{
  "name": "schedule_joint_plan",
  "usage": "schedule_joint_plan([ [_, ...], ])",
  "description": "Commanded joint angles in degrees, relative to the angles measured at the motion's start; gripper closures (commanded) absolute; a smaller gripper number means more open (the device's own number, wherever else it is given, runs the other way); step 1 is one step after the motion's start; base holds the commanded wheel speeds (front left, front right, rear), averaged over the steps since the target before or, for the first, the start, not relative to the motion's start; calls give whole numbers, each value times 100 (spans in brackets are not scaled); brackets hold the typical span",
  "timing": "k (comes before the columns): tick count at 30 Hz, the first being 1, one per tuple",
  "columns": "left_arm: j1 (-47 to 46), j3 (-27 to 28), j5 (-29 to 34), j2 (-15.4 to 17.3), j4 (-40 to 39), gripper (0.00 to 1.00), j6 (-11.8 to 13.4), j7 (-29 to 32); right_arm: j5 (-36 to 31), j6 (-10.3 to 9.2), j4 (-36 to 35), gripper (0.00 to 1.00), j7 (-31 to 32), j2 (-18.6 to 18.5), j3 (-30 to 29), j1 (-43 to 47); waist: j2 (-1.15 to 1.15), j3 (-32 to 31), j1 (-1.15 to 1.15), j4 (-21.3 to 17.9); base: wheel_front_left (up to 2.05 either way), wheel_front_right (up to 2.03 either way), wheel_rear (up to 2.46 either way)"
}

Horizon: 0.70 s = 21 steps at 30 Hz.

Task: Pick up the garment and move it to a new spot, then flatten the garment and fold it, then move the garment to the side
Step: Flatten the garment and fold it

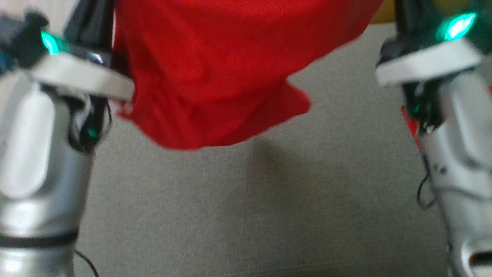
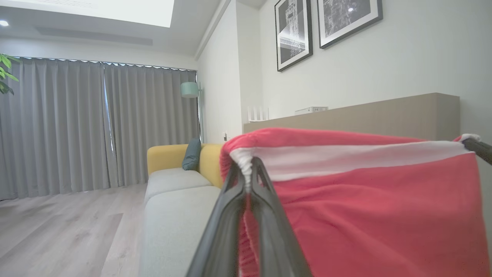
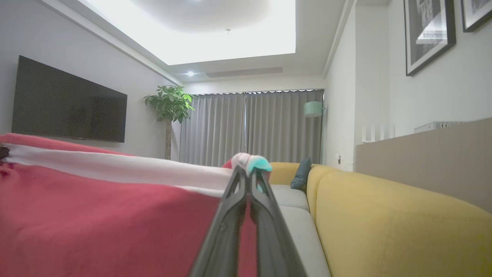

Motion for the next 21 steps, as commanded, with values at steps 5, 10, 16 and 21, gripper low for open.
schedule_joint_plan([
  [5,-1360,46,75,382,317,100,8,210,-216,37,185,100,181,32,-108,-1199,0,1010,0,109,0,0,0],
  [10,-2415,149,240,323,1150,100,133,-230,-764,37,1010,100,-129,167,-219,-2327,0,1610,0,124,0,0,0],
  [16,-3305,243,317,141,1766,100,193,-561,-1379,37,1748,100,-442,310,-691,-3259,0,2039,0,154,0,0,0],
  [21,-3122,288,199,-103,2426,100,131,-635,-1607,37,2294,100,-559,453,-857,-3129,0,2156,0,140,0,0,0],
])
